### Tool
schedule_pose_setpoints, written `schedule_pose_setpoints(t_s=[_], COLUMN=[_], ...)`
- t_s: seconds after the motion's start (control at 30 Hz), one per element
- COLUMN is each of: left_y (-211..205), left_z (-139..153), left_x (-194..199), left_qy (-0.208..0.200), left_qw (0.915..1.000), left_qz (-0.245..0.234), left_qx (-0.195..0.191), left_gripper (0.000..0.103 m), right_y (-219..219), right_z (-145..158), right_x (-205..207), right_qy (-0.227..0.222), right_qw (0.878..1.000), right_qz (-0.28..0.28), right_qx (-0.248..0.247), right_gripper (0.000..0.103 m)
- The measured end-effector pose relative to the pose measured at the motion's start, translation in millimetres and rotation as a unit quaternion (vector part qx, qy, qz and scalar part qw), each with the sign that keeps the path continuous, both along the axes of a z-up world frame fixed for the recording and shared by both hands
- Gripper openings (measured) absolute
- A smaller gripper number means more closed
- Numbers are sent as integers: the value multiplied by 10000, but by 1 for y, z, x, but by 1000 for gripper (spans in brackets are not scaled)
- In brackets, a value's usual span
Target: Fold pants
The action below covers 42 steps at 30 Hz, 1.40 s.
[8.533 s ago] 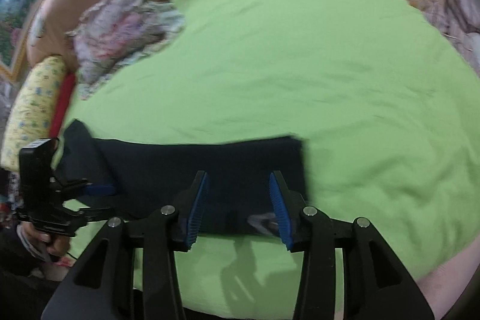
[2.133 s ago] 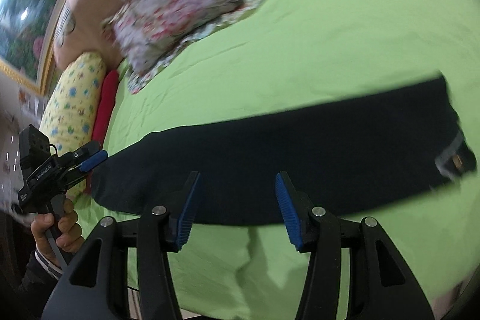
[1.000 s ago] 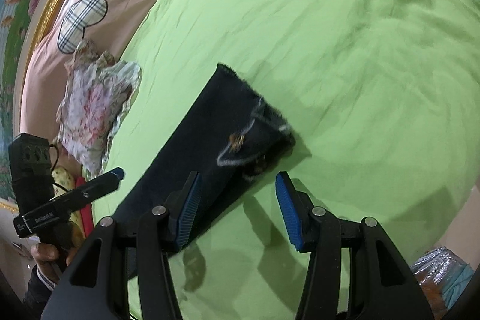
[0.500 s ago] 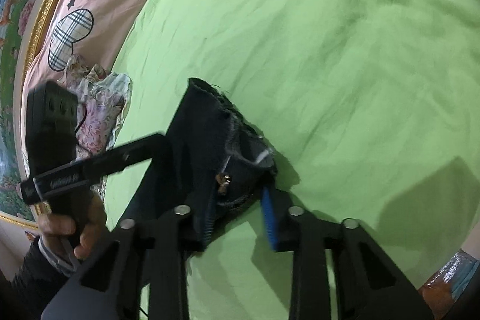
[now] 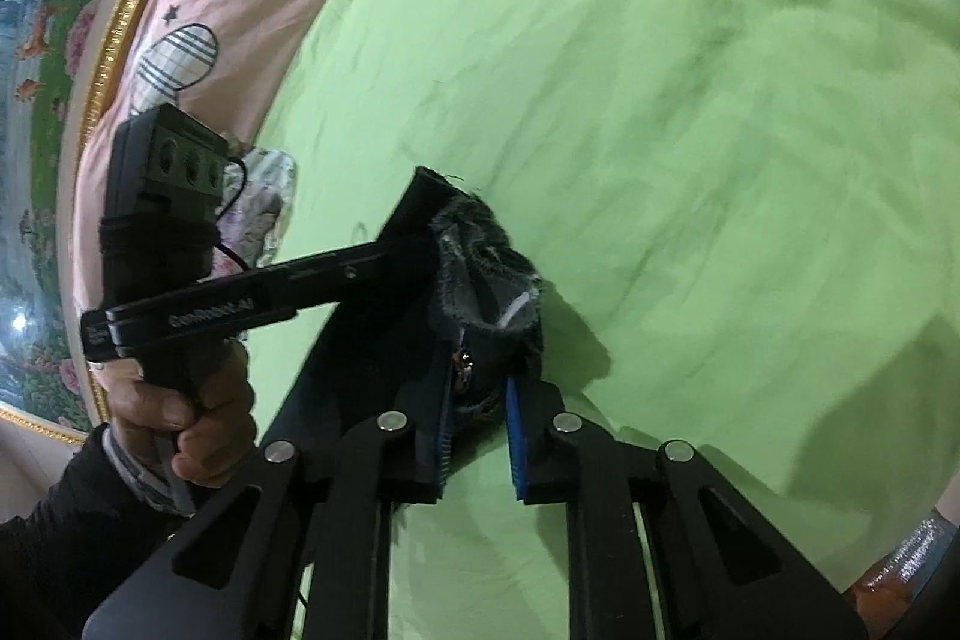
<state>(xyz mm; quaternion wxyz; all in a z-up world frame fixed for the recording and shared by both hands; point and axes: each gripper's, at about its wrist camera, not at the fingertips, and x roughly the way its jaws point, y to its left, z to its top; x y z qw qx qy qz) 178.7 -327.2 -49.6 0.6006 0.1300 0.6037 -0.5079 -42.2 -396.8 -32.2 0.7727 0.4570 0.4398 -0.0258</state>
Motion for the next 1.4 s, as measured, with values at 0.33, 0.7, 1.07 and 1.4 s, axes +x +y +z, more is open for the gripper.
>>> schedule_pose_setpoints(t_s=[0.33, 0.7, 1.07, 1.4], left_y=[68, 169, 226, 267], left_z=[61, 102, 72, 26], left_x=[6, -7, -18, -25], left_qy=[-81, -300, -233, 13], left_qw=[9966, 9865, 9773, 9665], left_qz=[408, 1161, 1848, 2491], left_qx=[-707, -1119, -1010, -625], left_gripper=[12, 12, 12, 9], right_y=[29, 111, 169, 204], right_z=[51, 87, 70, 35], right_x=[9, 31, 45, 62], right_qy=[-924, -1318, -939, -476], right_qw=[9936, 9732, 9577, 9407], right_qz=[622, 1857, 2684, 3332], right_qx=[162, 314, 433, 417], right_gripper=[15, 15, 15, 15])
